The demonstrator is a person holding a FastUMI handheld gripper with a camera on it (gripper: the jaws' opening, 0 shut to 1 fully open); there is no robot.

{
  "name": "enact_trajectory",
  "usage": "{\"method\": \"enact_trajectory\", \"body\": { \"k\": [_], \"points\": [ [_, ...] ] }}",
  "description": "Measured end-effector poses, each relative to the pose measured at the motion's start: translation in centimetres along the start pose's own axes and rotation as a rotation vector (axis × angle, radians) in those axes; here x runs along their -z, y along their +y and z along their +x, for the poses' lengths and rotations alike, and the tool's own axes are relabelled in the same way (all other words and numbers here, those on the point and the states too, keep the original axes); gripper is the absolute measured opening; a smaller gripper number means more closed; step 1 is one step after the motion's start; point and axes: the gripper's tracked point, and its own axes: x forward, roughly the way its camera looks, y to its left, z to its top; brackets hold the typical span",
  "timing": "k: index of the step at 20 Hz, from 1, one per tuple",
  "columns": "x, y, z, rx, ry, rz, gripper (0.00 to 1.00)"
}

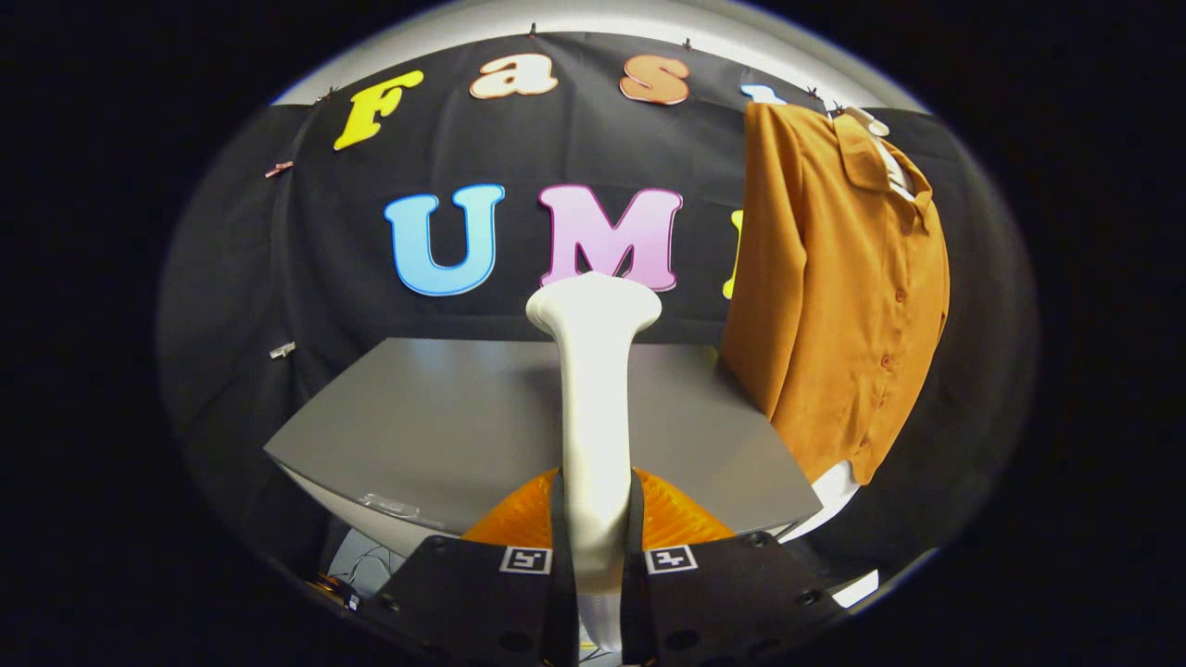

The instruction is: Iron the clothes twice with a garment steamer, once on the left side and once on the right side.

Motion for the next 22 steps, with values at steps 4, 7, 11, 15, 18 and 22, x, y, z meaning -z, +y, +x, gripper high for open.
{"method": "enact_trajectory", "body": {
  "k": [4,7,11,15,18,22],
  "points": [
    [-2.6,-1.4,-3.8,-0.021,-0.116,0.009,0.21],
    [-4.6,-2.9,-6.4,-0.020,-0.186,0.019,0.21],
    [-7.5,-5.7,-8.6,-0.022,-0.272,0.033,0.21],
    [-10.0,-9.8,-10.0,-0.002,-0.356,0.019,0.21],
    [-11.1,-13.0,-10.0,0.016,-0.405,0.019,0.21],
    [-12.0,-17.2,-9.7,0.042,-0.467,0.036,0.21]
  ]
}}
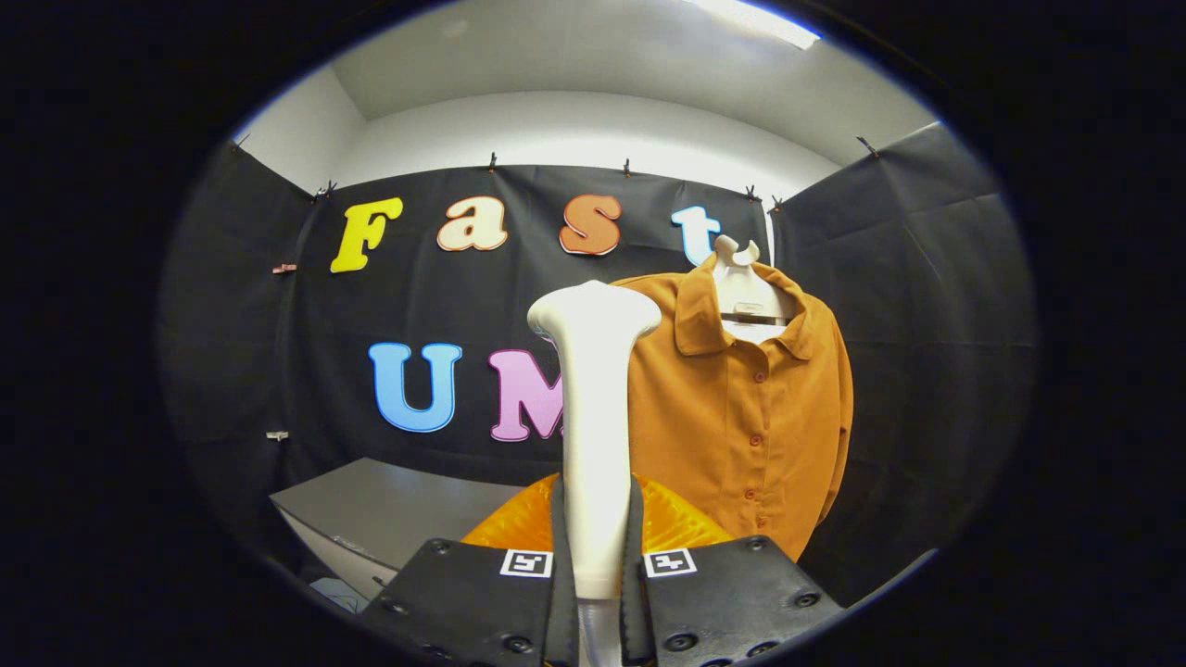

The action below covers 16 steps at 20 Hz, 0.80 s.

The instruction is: Iron the clothes twice with a garment steamer, once on the left side and once on the right side.

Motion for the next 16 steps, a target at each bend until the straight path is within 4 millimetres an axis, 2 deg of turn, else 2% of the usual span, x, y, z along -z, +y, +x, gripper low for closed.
{"method": "enact_trajectory", "body": {
  "k": [2,7,16],
  "points": [
    [-0.4,-1.7,0.7,0.005,-0.037,0.008,0.21],
    [0.2,-4.8,2.7,0.025,-0.080,-0.001,0.21],
    [5.5,-7.3,6.8,0.047,-0.072,-0.028,0.21]
  ]
}}
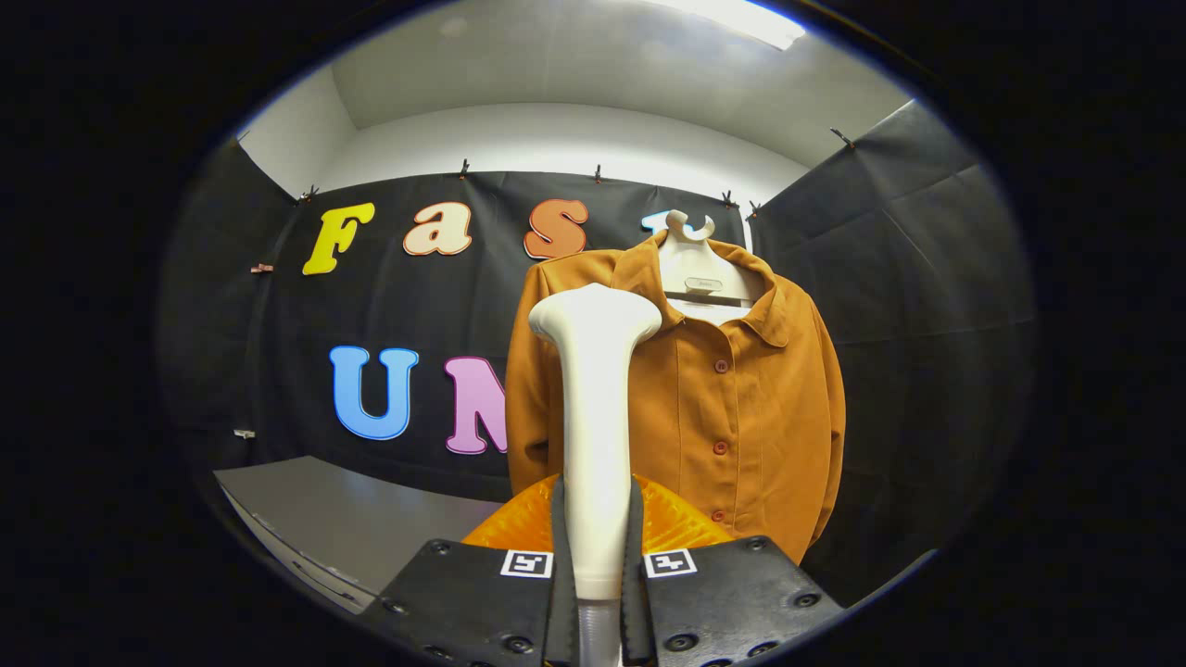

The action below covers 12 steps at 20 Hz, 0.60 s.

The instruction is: Iron the clothes twice with a garment steamer, once on the left side and once on the right side.

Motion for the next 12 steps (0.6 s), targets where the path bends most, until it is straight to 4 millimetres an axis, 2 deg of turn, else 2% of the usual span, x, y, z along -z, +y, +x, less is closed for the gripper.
{"method": "enact_trajectory", "body": {
  "k": [3,5,8,12],
  "points": [
    [3.0,-0.4,1.1,0.005,0.043,0.001,0.21],
    [4.1,-0.7,1.5,-0.001,0.046,0.004,0.21],
    [6.0,-0.9,1.5,-0.009,0.074,0.001,0.21],
    [9.8,-1.4,0.8,-0.009,0.147,0.018,0.21]
  ]
}}
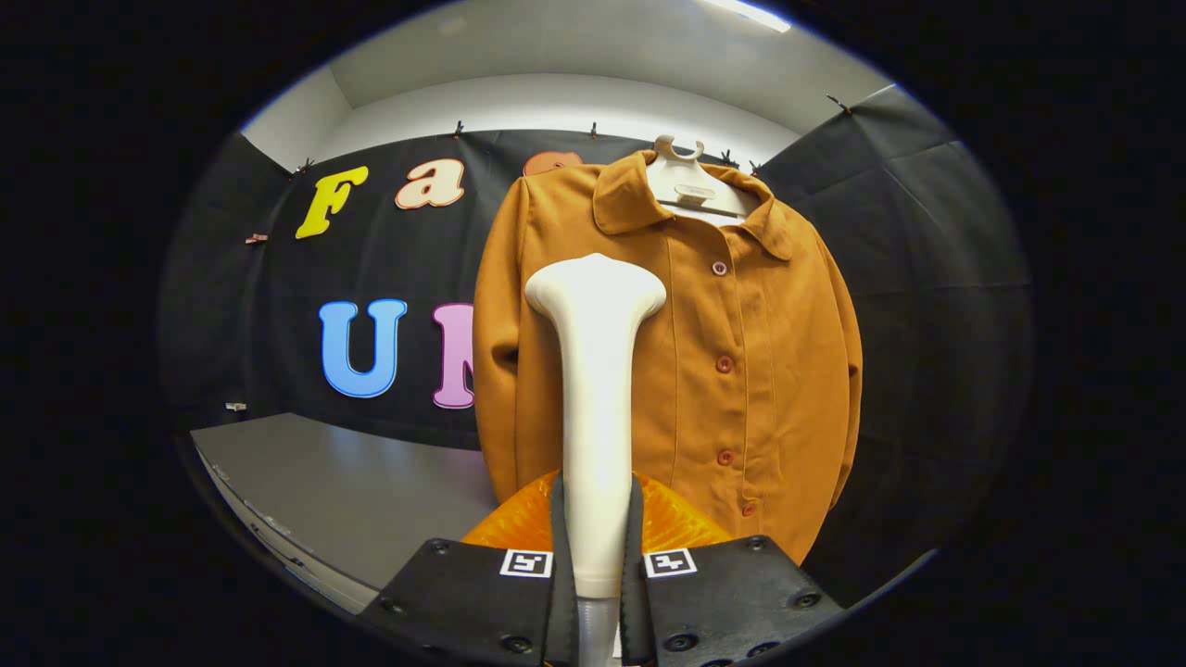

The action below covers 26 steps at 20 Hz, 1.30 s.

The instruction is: Iron the clothes twice with a garment steamer, once on the left side and once on the right side.

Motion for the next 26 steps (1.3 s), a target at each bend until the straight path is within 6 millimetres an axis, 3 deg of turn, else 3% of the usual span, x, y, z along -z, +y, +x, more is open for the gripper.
{"method": "enact_trajectory", "body": {
  "k": [14,18,26],
  "points": [
    [13.2,-1.5,-2.7,-0.005,0.274,0.046,0.21],
    [15.8,-1.8,-3.4,-0.008,0.344,0.047,0.21],
    [18.8,-2.4,-7.9,-0.003,0.447,0.051,0.21]
  ]
}}
